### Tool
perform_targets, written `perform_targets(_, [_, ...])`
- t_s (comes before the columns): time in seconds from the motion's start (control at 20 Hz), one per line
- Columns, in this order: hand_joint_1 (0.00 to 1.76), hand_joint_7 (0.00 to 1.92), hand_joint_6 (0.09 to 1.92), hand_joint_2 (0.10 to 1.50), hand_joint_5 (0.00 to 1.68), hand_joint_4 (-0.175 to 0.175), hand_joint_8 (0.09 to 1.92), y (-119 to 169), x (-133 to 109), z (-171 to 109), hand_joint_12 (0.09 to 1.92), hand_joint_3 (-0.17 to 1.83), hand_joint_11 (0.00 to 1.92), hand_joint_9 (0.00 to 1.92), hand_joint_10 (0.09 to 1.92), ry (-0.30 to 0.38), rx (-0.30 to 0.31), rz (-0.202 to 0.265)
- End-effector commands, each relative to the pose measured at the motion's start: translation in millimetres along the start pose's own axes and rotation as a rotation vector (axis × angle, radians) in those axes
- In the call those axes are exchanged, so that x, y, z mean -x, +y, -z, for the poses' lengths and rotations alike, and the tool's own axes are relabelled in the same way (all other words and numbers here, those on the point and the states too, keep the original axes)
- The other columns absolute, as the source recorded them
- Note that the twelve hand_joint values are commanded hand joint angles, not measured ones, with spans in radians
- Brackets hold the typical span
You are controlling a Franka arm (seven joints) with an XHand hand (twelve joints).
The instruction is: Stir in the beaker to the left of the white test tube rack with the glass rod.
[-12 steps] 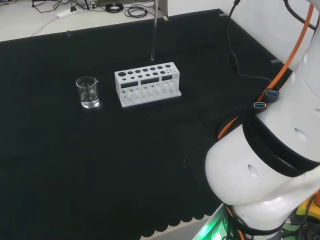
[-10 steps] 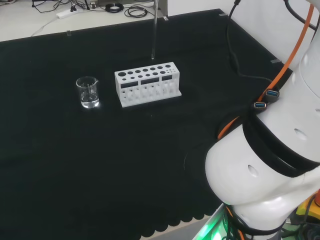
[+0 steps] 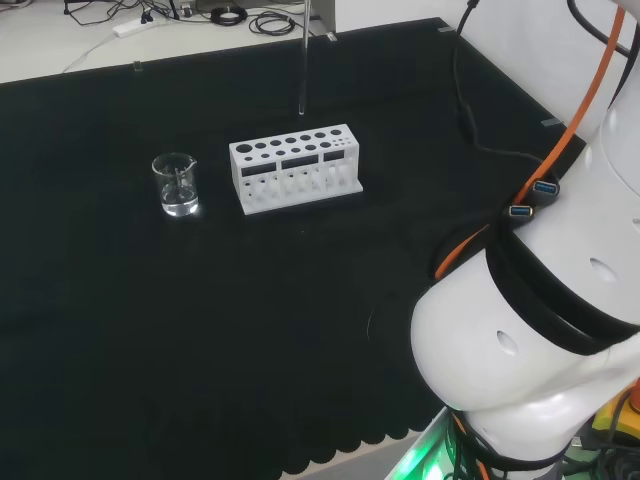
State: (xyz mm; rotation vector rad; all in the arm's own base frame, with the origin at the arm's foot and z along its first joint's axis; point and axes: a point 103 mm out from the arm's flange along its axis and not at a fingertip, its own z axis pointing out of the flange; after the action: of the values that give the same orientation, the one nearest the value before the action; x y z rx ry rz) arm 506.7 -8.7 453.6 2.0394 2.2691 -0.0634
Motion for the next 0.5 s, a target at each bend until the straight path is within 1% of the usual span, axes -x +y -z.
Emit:
perform_targets(0.05, [1.32,1.22,0.31,0.67,1.32,-0.175,1.05,6,-18,12,0.84,0.67,1.57,1.60,0.88,0.017,0.004,0.044])
perform_targets(0.35, [1.32,1.22,0.30,0.67,1.32,-0.175,1.05,14,-49,16,0.85,0.67,1.57,1.60,0.88,0.040,0.006,0.104])
perform_targets(0.45, [1.32,1.22,0.30,0.67,1.32,-0.175,1.05,16,-60,14,0.85,0.67,1.57,1.60,0.88,0.030,-0.009,0.101])
perform_targets(0.5, [1.32,1.22,0.30,0.67,1.32,-0.175,1.05,17,-65,13,0.85,0.67,1.57,1.60,0.88,0.026,-0.011,0.113])
